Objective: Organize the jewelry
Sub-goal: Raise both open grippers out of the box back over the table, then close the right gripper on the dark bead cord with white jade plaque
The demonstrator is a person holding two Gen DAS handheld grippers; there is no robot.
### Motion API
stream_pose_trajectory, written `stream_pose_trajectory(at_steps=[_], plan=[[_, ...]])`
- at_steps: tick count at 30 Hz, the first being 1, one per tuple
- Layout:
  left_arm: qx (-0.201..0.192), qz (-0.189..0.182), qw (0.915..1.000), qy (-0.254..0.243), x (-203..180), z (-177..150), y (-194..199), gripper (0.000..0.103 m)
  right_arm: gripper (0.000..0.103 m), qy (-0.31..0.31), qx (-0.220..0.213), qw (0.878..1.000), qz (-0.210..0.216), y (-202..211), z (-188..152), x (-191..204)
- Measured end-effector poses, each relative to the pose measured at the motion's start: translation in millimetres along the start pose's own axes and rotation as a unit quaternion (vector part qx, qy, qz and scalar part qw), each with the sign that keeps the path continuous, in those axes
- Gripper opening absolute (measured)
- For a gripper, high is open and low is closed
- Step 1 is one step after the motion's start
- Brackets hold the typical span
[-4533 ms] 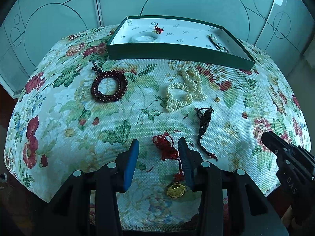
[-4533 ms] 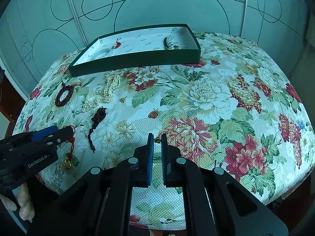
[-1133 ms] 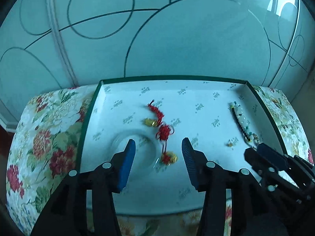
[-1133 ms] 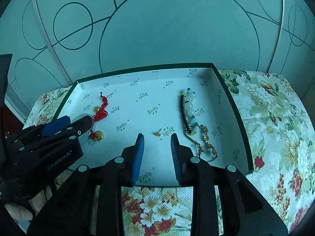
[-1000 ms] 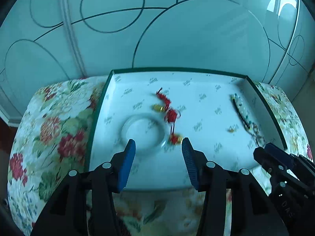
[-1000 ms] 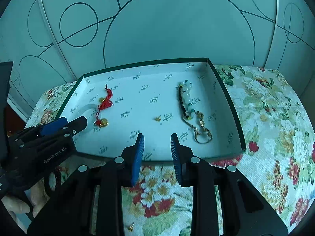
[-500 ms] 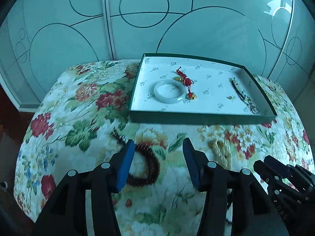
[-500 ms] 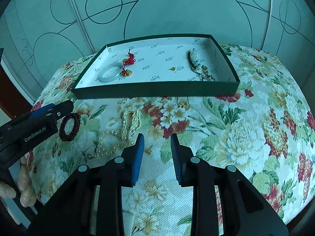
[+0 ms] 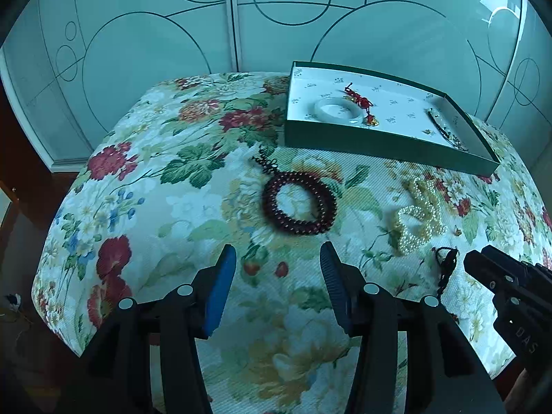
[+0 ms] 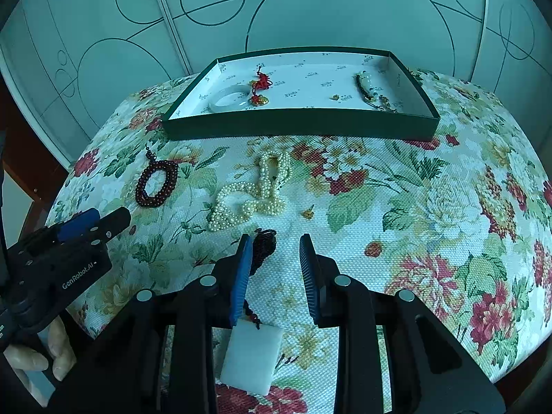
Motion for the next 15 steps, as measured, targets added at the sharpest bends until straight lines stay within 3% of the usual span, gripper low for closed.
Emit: stream_pose_trajectory(at_steps=[15], plan=[[0.012,0.003,0.9999,0.012,13.3,-11.7,-3.0,0.051,0.029,0.012,0.014,1.000,-0.004,-12.7,-11.8,15.5]])
Point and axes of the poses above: each gripper's, at about its wrist camera, not at the fingertips, and y roughly against the way its jaws point, x to its left, z to its top, the point moved 3 cm from there along -y, roughly the way its jaws point, and after that the axes turned 7 degrees about -x, right-handed, at the moved point
